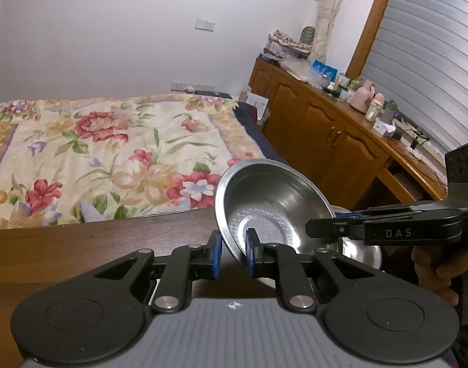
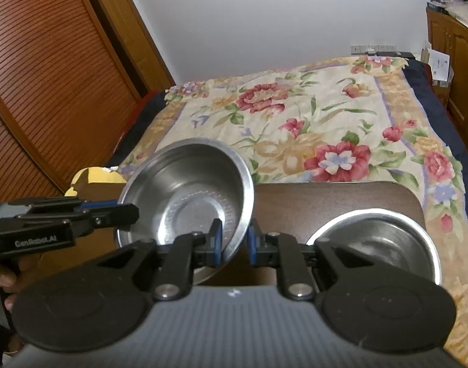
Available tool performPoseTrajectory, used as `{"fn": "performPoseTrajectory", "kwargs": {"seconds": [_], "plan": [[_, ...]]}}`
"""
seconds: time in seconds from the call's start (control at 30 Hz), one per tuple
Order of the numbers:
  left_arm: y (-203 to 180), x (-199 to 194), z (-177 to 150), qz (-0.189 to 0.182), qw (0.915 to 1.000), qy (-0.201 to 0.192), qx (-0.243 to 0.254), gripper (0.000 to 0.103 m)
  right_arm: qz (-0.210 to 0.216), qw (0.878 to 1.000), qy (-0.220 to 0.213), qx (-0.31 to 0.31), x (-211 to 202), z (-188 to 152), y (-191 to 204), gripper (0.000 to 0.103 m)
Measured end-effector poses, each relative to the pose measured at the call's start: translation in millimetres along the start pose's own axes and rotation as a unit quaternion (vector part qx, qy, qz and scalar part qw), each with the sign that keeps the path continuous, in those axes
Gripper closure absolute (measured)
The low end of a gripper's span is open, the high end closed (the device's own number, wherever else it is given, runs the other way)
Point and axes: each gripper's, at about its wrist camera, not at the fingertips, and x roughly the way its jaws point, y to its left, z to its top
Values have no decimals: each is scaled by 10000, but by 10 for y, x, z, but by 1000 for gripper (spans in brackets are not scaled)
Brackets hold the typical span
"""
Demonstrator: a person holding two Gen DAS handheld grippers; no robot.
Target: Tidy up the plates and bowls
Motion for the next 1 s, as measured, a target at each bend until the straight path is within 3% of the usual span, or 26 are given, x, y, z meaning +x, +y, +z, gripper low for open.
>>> {"fn": "performPoseTrajectory", "kwargs": {"seconds": [1.0], "plan": [[-352,-839,-683,-230,9993,-4,295,86,153,9996,16,-221,-676,-659,390,84]]}}
